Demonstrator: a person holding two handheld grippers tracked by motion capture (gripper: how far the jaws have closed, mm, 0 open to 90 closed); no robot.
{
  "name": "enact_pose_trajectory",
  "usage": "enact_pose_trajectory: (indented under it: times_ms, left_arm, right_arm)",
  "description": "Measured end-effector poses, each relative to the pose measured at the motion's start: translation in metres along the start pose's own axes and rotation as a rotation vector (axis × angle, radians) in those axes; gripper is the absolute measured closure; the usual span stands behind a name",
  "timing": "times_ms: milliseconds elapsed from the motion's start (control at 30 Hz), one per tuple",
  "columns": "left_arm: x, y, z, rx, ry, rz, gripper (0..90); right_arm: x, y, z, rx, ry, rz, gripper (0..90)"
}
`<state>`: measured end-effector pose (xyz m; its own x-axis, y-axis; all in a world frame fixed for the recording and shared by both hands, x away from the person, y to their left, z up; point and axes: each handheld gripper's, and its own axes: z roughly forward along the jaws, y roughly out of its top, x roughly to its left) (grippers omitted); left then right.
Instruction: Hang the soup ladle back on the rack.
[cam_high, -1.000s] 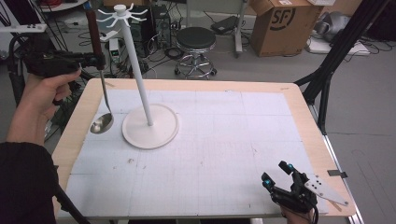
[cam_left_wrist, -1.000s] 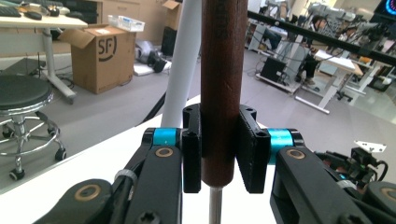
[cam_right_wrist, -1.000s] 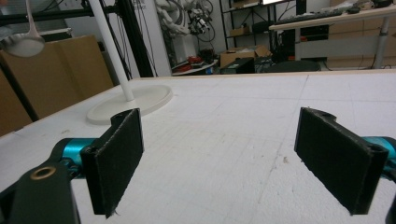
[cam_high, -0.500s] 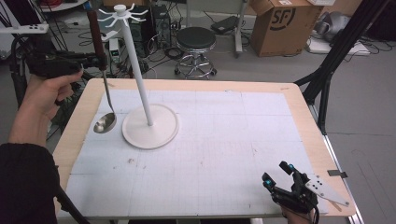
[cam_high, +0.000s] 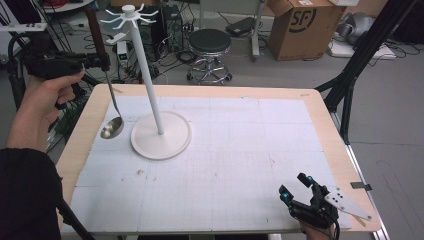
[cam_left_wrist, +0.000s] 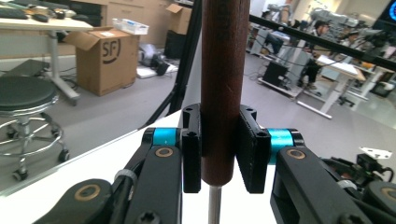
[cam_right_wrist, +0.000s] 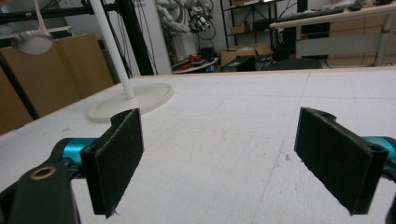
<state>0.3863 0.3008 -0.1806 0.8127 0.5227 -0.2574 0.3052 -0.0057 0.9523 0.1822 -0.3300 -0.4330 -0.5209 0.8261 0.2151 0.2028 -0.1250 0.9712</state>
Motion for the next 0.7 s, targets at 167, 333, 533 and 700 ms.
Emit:
enact_pose_trajectory:
  times_ms: [167,333,533,700]
  left_arm:
    - [0.000,0.002,0.006,0.013,-0.001,0.002,73.8]
    - [-0.002,0.001,0.010,0.031,-0.001,0.010,73.7]
    - [-0.007,0.001,0.018,0.061,-0.003,0.021,73.7]
    - [-0.008,-0.002,0.026,0.058,-0.002,0.013,73.7]
  right_arm:
    - [-0.001,0.000,-0.001,0.001,-0.005,0.007,14.3]
    - [-0.002,0.000,-0.003,-0.006,-0.011,0.007,14.4]
    - [-0.002,0.000,-0.003,-0.009,-0.008,0.009,14.4]
    - [-0.001,0.001,-0.003,-0.012,-0.006,0.006,14.4]
